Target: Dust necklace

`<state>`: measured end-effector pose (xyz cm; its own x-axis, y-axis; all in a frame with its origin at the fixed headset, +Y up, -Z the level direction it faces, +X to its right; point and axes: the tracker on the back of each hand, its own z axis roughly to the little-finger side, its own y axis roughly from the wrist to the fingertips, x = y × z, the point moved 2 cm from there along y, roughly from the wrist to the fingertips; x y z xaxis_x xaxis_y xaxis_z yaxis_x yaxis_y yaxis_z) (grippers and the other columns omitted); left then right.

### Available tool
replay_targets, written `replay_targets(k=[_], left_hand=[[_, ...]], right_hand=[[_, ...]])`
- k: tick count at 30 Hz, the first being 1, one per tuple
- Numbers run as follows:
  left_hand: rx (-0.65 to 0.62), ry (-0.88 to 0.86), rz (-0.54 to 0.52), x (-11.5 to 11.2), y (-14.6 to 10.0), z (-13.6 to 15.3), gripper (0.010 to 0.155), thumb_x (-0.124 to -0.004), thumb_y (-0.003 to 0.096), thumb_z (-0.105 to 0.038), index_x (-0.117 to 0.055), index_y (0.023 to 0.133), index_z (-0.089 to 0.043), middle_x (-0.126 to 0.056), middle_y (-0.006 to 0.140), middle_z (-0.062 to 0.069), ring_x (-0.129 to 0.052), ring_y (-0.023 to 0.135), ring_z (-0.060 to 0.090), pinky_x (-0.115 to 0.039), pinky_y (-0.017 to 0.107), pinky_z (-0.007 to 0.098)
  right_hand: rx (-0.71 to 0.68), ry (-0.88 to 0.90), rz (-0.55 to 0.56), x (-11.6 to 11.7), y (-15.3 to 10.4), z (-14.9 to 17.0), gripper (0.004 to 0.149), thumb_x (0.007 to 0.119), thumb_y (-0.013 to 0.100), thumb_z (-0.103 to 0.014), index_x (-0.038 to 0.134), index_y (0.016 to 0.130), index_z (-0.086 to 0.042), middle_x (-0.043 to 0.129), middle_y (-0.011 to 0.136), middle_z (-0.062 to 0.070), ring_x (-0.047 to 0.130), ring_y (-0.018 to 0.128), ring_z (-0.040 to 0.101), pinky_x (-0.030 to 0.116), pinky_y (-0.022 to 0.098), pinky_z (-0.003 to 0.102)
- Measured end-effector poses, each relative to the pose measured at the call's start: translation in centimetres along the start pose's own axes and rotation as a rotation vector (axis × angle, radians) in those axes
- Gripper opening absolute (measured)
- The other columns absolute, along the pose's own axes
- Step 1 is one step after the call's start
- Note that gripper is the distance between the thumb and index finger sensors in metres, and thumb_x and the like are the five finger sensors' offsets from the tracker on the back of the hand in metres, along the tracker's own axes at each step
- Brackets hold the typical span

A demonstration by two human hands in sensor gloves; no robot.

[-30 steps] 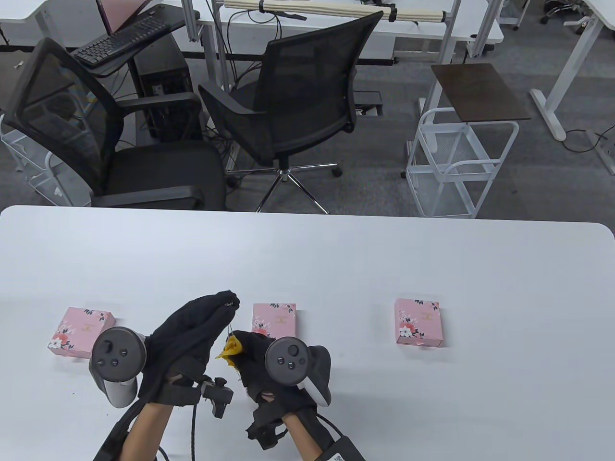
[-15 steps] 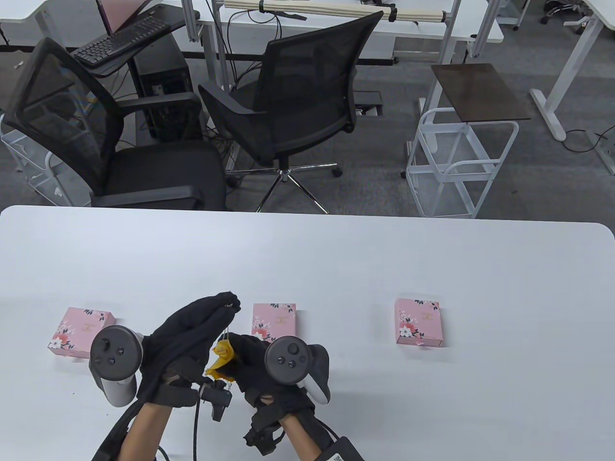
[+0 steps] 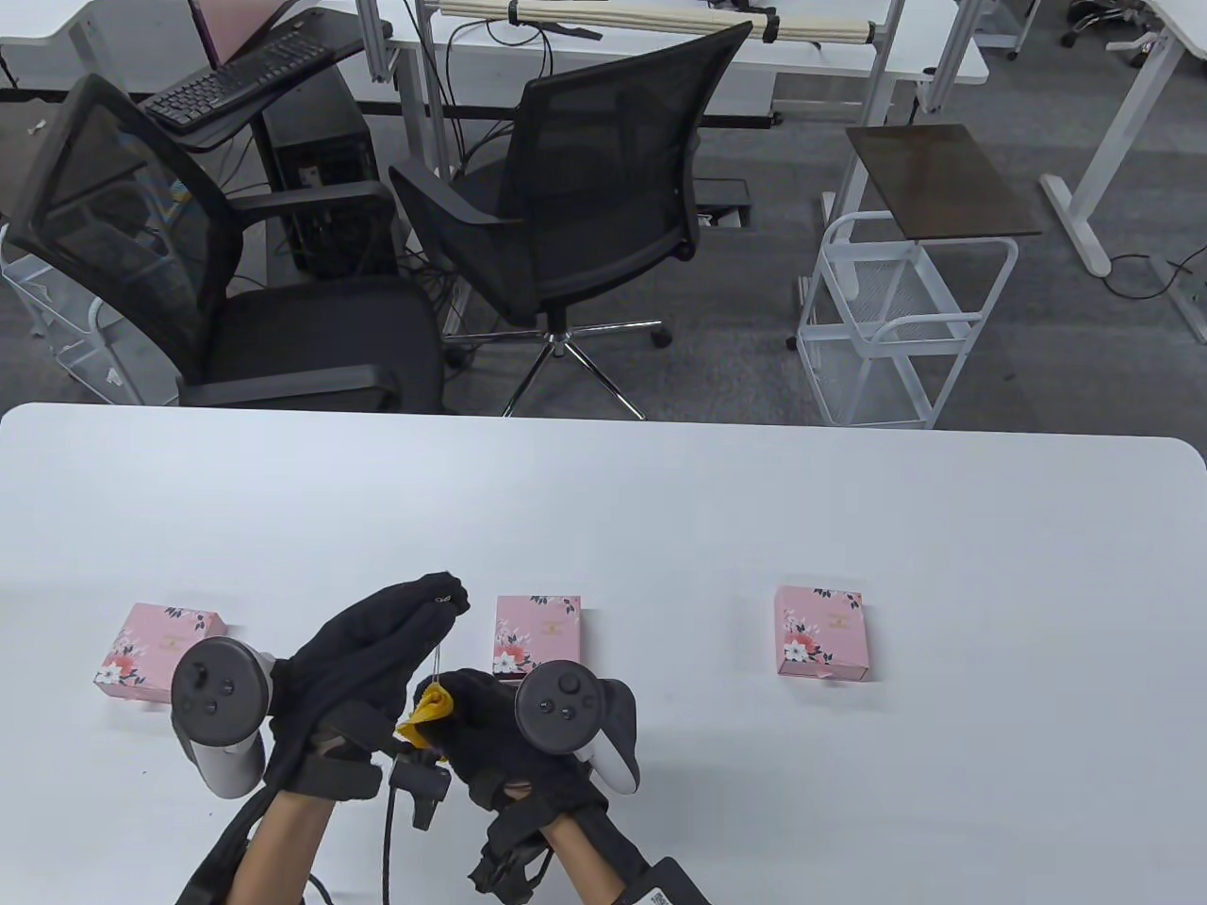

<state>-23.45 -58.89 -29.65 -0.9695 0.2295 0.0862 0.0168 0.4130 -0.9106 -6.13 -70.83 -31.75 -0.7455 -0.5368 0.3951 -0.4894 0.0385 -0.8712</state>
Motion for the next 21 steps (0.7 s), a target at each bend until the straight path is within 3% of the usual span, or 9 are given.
replay_targets(k=[4, 9, 14, 21], left_hand=[[-0.001, 0.001, -0.016, 0.4, 0.0, 0.0, 0.035, -0.09, 0.0537, -0.045, -0.095, 0.085, -0.03, -0.102, 0.084, 0.001, -0.095, 0.074, 0.022, -0.085, 0.053, 0.042], [-0.004, -0.018, -0.031, 0.9, 0.0, 0.0, 0.035, -0.09, 0.0538, -0.045, -0.095, 0.085, -0.03, -0.102, 0.083, 0.001, -0.095, 0.074, 0.022, -0.085, 0.053, 0.041], [-0.01, -0.026, -0.038, 1.2, 0.0, -0.2, 0.035, -0.09, 0.0535, -0.045, -0.095, 0.085, -0.03, -0.102, 0.084, 0.0, -0.095, 0.074, 0.022, -0.085, 0.053, 0.041], [-0.036, -0.044, -0.072, 2.0, -0.1, -0.5, 0.035, -0.09, 0.0535, -0.045, -0.095, 0.085, -0.03, -0.102, 0.083, 0.0, -0.095, 0.074, 0.021, -0.085, 0.052, 0.041]], right_hand=[[0.01, -0.027, 0.018, -0.2, -0.1, 0.1, 0.041, 0.068, 0.067, -0.031, 0.067, 0.102, -0.009, 0.07, 0.104, 0.026, 0.073, 0.085, 0.052, 0.061, 0.066, 0.065], [0.014, -0.134, 0.051, -0.6, 0.0, 0.2, 0.041, 0.075, 0.064, -0.026, 0.069, 0.101, -0.009, 0.074, 0.101, 0.026, 0.08, 0.081, 0.049, 0.065, 0.064, 0.064], [0.049, -0.134, 0.077, -0.4, -0.1, 0.9, 0.04, 0.074, 0.064, -0.032, 0.073, 0.098, -0.01, 0.084, 0.091, 0.023, 0.087, 0.072, 0.044, 0.07, 0.061, 0.061], [0.071, -0.19, 0.006, 0.0, 0.0, 1.1, 0.04, 0.073, 0.064, -0.027, 0.072, 0.1, -0.01, 0.081, 0.095, 0.024, 0.084, 0.075, 0.046, 0.068, 0.062, 0.061]])
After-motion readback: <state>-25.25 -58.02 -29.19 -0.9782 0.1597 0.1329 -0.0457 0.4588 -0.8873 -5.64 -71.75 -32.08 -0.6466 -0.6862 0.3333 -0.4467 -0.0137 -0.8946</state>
